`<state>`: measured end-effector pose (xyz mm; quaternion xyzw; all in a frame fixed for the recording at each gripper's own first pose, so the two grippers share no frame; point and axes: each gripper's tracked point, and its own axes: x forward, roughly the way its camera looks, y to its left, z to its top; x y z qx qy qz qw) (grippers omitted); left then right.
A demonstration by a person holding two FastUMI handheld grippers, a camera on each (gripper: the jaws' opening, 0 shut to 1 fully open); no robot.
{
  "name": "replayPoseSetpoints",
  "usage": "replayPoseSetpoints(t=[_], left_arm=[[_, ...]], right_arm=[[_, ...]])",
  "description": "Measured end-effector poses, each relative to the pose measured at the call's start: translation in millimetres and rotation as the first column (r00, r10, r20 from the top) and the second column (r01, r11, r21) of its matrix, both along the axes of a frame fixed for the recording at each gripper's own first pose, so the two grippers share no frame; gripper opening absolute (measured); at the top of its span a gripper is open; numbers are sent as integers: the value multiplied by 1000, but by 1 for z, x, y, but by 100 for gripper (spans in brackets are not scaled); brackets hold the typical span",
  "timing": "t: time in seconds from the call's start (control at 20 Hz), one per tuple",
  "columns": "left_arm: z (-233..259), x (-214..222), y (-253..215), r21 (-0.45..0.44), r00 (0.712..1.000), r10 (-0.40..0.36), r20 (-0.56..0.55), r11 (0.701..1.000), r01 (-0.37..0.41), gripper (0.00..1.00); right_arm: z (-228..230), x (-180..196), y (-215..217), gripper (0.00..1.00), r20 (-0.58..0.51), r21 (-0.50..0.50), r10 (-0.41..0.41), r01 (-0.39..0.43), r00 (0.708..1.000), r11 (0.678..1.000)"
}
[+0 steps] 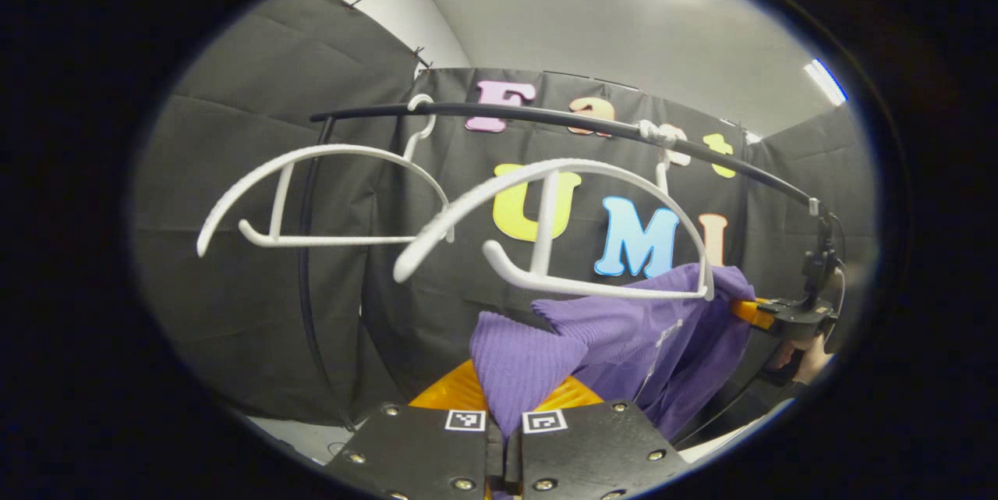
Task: Grasp the clothes on the hanger with both hands and then place them into the laundry hamper below.
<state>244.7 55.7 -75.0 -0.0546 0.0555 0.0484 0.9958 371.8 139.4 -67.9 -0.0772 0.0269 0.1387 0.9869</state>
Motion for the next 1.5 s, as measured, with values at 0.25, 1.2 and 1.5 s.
replayPoseSetpoints(t=[0.25, 1.2, 1.5], left_arm=[[-13, -2, -20, 15, 999, 25, -35, 1000, -25, 7], [-72, -105, -33, 35, 983, -45, -180, 998, 52, 2], [-77, -147, -14, 30, 968, -182, -172, 981, 190, 2]], right_arm=[[-13, 2, -3, 0, -16, -22, 9, -9, 1000, 1000], [-62, -142, -40, 0, -209, -13, -5, 3, 978, 1000], [-68, -228, -24, 0, -227, -31, -60, 55, 972, 998]])
